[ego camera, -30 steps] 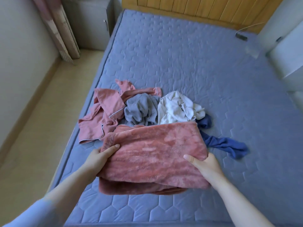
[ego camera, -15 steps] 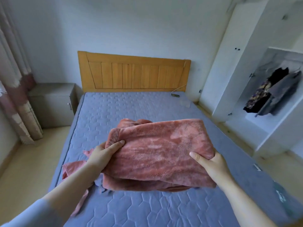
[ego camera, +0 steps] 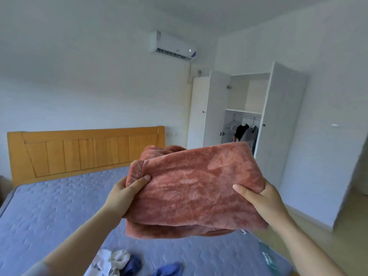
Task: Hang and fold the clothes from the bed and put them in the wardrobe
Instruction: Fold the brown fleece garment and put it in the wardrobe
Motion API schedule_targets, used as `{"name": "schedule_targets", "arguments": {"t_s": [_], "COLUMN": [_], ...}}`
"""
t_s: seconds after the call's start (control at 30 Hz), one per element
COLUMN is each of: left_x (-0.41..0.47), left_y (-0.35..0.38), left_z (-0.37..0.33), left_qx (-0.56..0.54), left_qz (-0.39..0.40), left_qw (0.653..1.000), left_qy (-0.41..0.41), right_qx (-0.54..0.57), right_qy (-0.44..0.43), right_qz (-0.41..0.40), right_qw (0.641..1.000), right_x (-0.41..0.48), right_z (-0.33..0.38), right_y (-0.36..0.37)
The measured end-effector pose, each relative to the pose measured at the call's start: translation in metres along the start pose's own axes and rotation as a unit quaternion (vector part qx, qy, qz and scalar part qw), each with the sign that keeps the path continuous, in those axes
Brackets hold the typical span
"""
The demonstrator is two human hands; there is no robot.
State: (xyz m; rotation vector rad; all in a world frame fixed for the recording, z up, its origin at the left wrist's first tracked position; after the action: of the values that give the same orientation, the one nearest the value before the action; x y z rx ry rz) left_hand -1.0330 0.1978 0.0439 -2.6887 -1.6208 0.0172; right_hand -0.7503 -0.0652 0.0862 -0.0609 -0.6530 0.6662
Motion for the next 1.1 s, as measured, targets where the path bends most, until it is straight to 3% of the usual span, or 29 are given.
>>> {"name": "schedule_targets", "arguments": {"t_s": [0.4, 1.1], "left_x": [0.008, 0.138], "left_y": [0.298, 0.653], "left_z": [-0.070, -0.102], "left_qx": [-0.040, -0.088], "left_qz": [0.171, 0.364], "left_qw": [0.982, 0.925], "left_qy": [0.064, 0.072], "right_qx": [-0.112, -0.235], "right_qy": [-0.018, -0.003], "right_qz": [-0.148, -0.291], "right_qw": [0.982, 0.927], "right_x": [0.014, 0.114], "right_z": [-0.008, -0.103], "right_y": [-0.278, -0.485]}}
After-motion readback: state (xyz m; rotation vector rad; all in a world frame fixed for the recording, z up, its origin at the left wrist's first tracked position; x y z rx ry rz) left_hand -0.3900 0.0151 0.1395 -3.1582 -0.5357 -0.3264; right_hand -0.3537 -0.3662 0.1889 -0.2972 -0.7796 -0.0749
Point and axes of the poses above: each hand's wrist, its own x-axis towards the middle knuckle, its own y-axis out of the palm, z = x × y, the point moved 9 cm from there along x, towards the middle knuckle, and after that the axes turned 9 degrees about -y, right-handed, at the moved point
